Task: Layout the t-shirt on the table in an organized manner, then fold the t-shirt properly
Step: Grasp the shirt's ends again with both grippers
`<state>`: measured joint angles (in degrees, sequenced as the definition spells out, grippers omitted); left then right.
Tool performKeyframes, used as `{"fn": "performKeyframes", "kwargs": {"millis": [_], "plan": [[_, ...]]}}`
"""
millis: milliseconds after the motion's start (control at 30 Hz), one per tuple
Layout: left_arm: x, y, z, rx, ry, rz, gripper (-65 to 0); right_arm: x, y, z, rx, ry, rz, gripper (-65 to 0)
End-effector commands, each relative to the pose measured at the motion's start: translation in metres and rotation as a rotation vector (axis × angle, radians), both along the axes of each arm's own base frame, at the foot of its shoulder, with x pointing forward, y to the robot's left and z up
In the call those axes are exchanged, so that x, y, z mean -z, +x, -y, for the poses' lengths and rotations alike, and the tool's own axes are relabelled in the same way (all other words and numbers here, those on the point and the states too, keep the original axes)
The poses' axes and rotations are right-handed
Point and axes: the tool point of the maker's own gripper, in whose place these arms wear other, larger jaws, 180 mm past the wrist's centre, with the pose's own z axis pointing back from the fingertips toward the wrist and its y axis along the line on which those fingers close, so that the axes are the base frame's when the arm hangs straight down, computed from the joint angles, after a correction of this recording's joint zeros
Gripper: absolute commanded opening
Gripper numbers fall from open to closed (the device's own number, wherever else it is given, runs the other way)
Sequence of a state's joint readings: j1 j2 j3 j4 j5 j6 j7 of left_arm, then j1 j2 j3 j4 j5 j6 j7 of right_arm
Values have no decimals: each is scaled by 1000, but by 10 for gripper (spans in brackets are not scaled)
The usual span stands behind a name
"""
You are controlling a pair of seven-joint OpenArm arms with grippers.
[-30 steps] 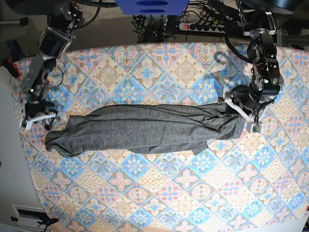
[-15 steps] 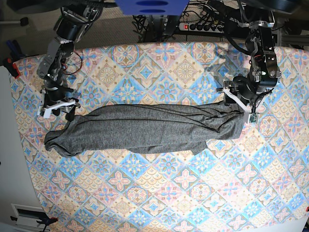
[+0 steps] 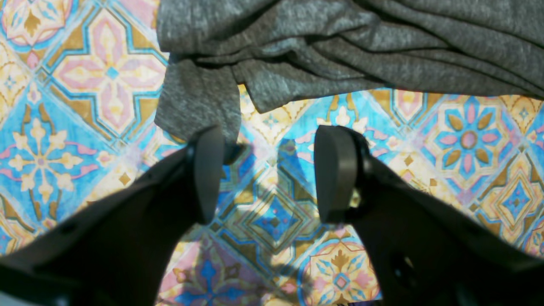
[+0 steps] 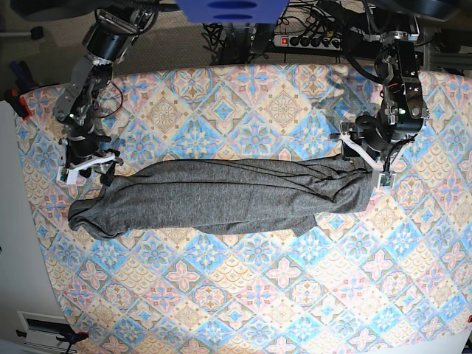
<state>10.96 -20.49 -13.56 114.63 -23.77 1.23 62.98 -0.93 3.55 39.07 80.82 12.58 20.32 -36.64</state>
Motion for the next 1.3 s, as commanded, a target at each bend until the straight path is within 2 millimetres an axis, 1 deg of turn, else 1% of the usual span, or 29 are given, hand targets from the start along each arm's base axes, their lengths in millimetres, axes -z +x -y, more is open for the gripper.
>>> {"fn": "performKeyframes", "kwargs": {"millis": [0,67,133,200,267,567,667,733,767,833,900,1000,1167,1200,1267], "plan": [[-12,8,-1,4,9,47,-332,-25,13,5,-6,-21,72,-279],[-12,8,-1,4,9,47,-332,-31,14,3,-13,-28,73,-279],[-12,8,-1,4,9,47,-332,-27,14,-3,-13,-10,70,-279],[-12,8,-1,4,9,47,-332,-25,14,-5,-12,-2,65,-279],[-12,8,-1,4,9,47,-332,-18,12,-6,-11,11,50,-279],[-11,7,-1,4,9,45,-332,32,-5,-17,-9,96,-69,-279],[-11,7,-1,4,9,45,-332,43,-9,-21,-20,116,-94,-279],[-11,7,-1,4,9,45,-332,46,-10,-22,-19,122,-101,-279],[-11,7,-1,4,9,45,-332,44,-7,-22,-20,124,-96,-279],[-8,4,-1,4,9,35,-332,31,10,-21,-22,121,-58,-279],[-8,3,-1,4,9,33,-332,23,21,-21,-24,121,-32,-279],[-7,3,-1,4,9,32,-332,19,26,-23,-27,122,-22,-279],[-7,3,-1,4,9,32,-332,20,33,-47,-103,113,-30,-284],[-7,3,-1,4,9,32,-332,19,34,-50,-114,111,-31,-300],[-7,3,-1,4,9,32,-332,19,34,-54,-126,108,-31,-379]]}}
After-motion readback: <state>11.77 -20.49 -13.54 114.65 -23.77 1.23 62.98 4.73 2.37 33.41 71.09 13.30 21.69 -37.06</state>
